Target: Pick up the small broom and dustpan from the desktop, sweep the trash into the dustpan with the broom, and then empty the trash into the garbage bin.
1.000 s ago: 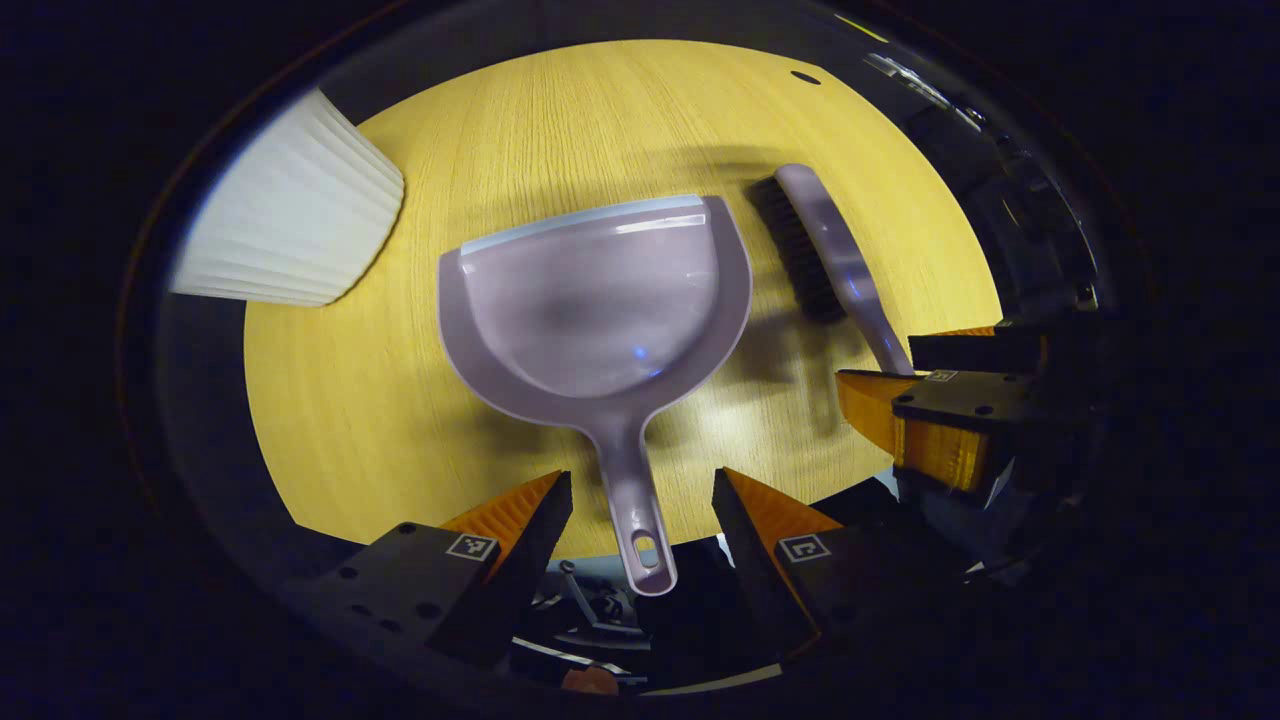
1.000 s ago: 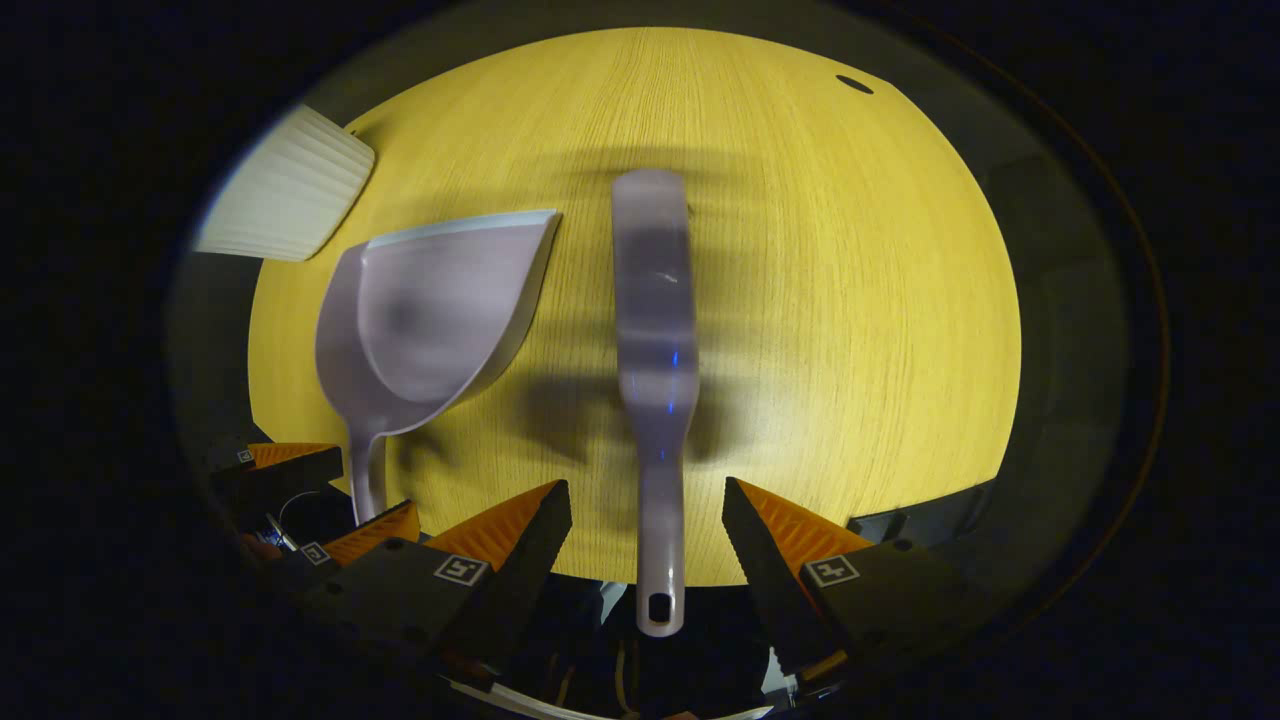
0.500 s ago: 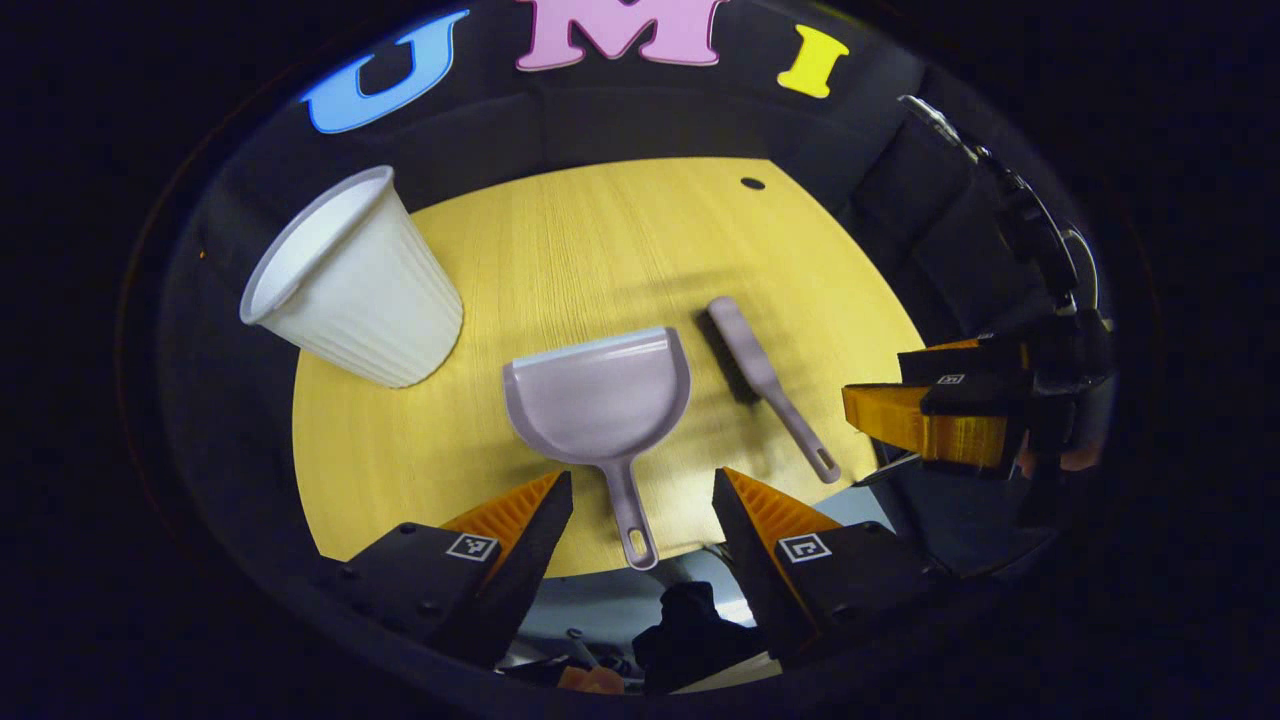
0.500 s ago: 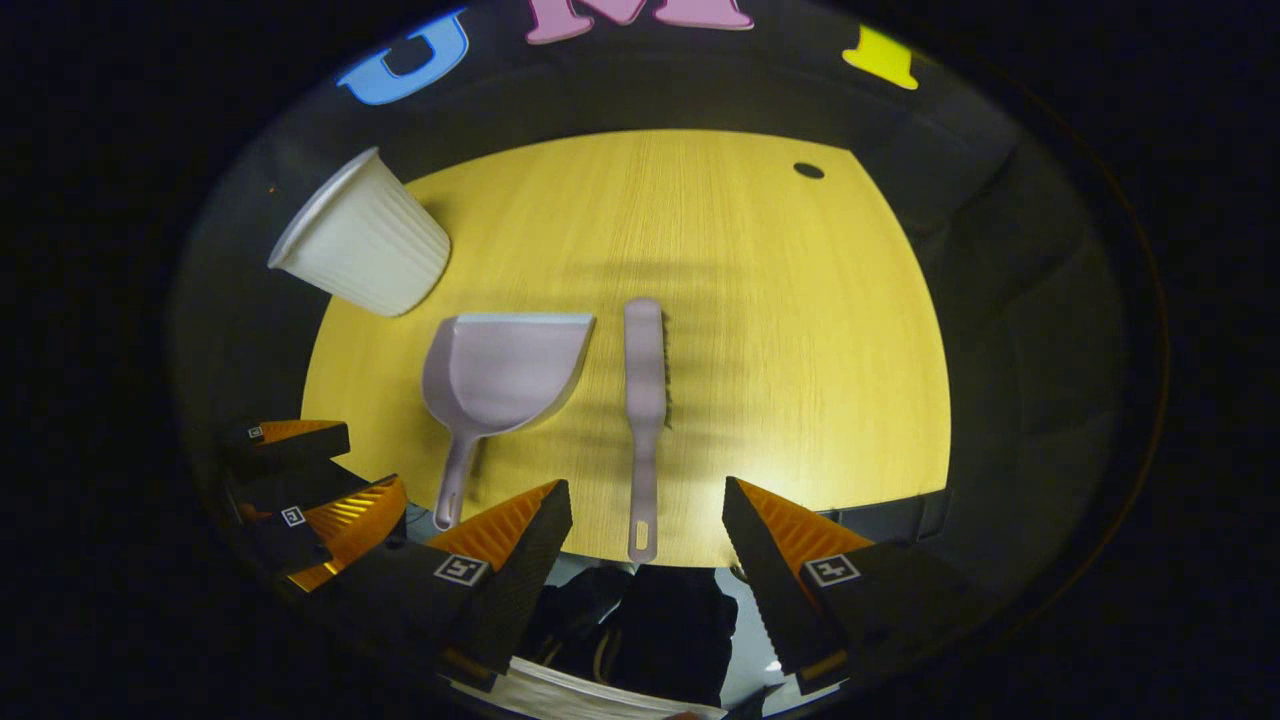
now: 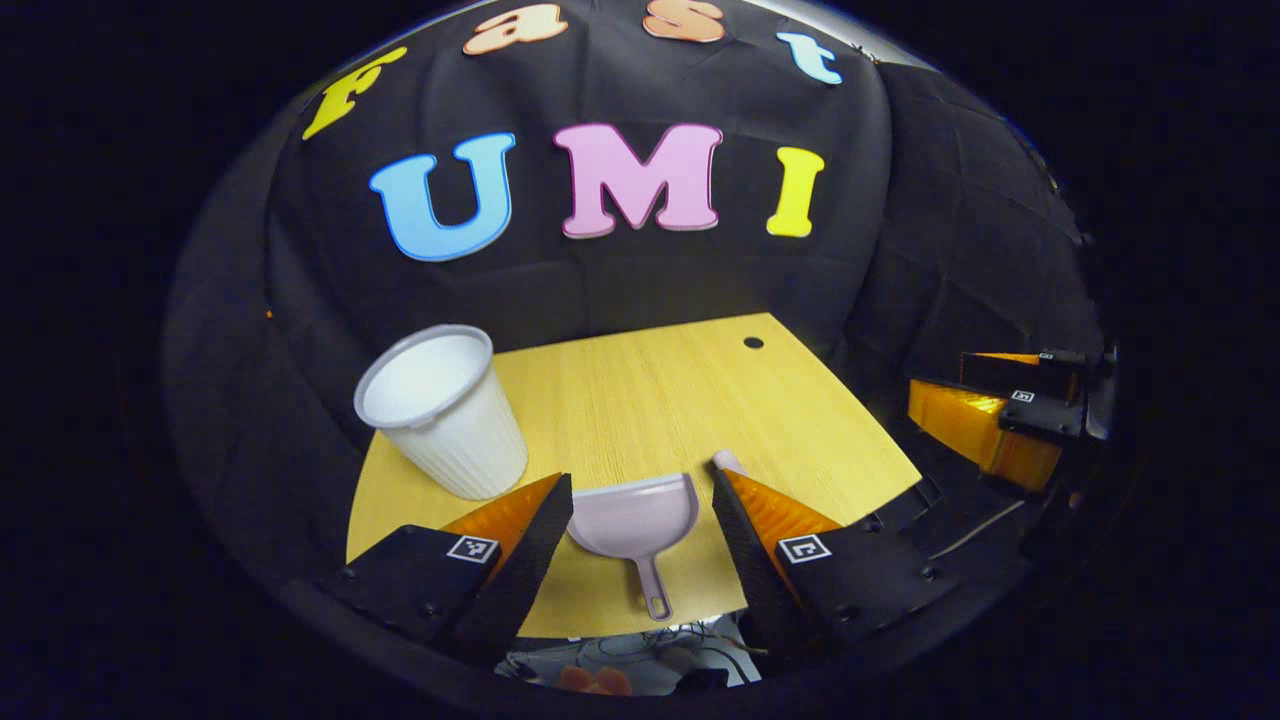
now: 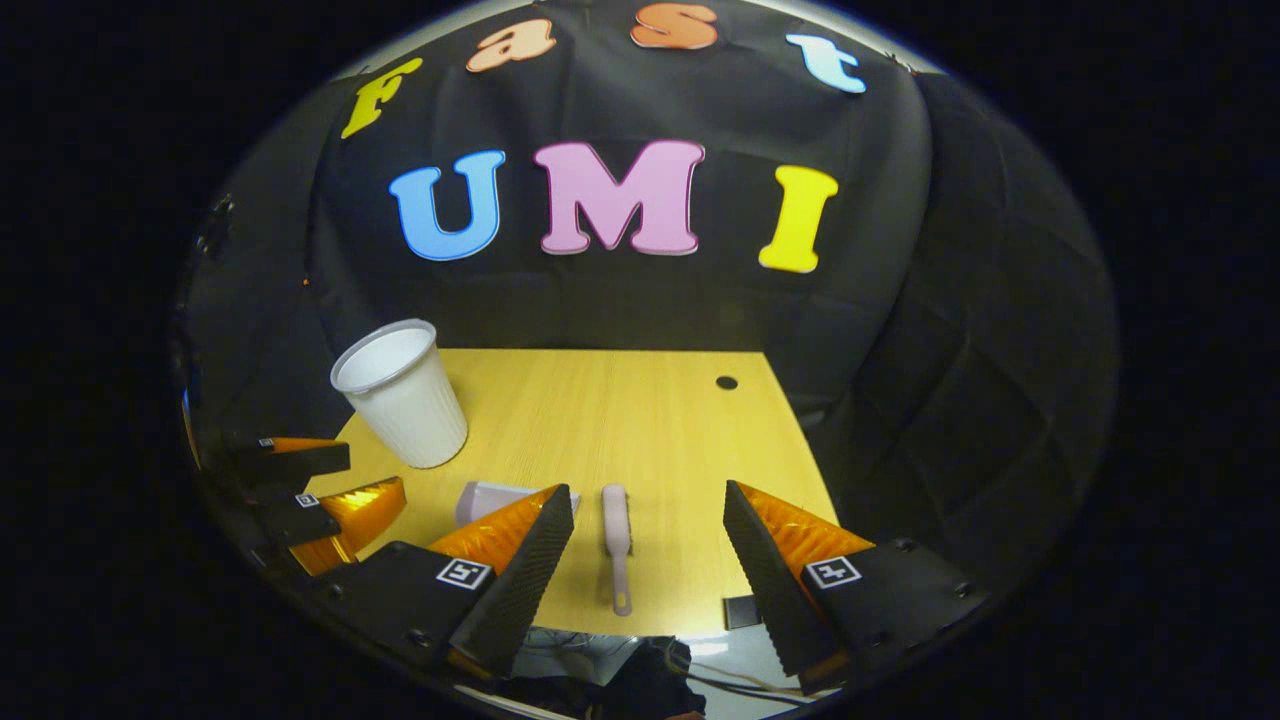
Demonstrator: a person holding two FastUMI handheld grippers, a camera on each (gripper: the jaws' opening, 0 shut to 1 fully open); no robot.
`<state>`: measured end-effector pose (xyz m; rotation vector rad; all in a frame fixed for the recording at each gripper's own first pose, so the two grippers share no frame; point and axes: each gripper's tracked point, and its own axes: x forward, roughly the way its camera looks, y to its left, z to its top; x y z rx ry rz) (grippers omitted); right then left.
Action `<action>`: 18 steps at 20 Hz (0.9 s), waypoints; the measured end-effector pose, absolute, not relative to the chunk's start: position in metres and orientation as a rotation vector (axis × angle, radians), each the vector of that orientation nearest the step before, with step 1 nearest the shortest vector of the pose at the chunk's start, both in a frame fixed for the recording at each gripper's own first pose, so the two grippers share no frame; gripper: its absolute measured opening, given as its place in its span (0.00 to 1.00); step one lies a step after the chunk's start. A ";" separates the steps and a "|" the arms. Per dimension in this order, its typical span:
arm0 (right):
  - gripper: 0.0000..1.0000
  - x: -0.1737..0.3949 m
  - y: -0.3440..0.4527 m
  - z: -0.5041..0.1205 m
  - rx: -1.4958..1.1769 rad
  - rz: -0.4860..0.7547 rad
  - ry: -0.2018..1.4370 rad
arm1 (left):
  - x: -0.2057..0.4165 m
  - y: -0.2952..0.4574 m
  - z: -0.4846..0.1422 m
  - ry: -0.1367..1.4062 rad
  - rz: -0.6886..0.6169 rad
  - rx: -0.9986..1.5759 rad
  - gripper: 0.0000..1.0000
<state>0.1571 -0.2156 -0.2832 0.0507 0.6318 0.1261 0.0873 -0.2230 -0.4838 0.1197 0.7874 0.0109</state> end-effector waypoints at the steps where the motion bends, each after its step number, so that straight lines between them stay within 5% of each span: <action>1: 0.98 0.158 -0.211 -0.267 0.047 0.129 0.579 | 0.085 -0.225 -0.470 0.724 0.036 0.125 0.84; 10: 0.97 0.134 -0.225 -0.179 0.050 0.212 0.219 | 0.045 -0.214 -0.373 0.278 0.196 -0.021 0.83; 15: 0.92 0.134 -0.241 -0.162 0.077 0.184 0.184 | 0.035 -0.217 -0.362 0.233 0.231 -0.003 0.80; 18: 0.96 0.134 -0.242 -0.150 0.101 0.179 0.159 | 0.035 -0.222 -0.354 0.232 0.204 -0.040 0.80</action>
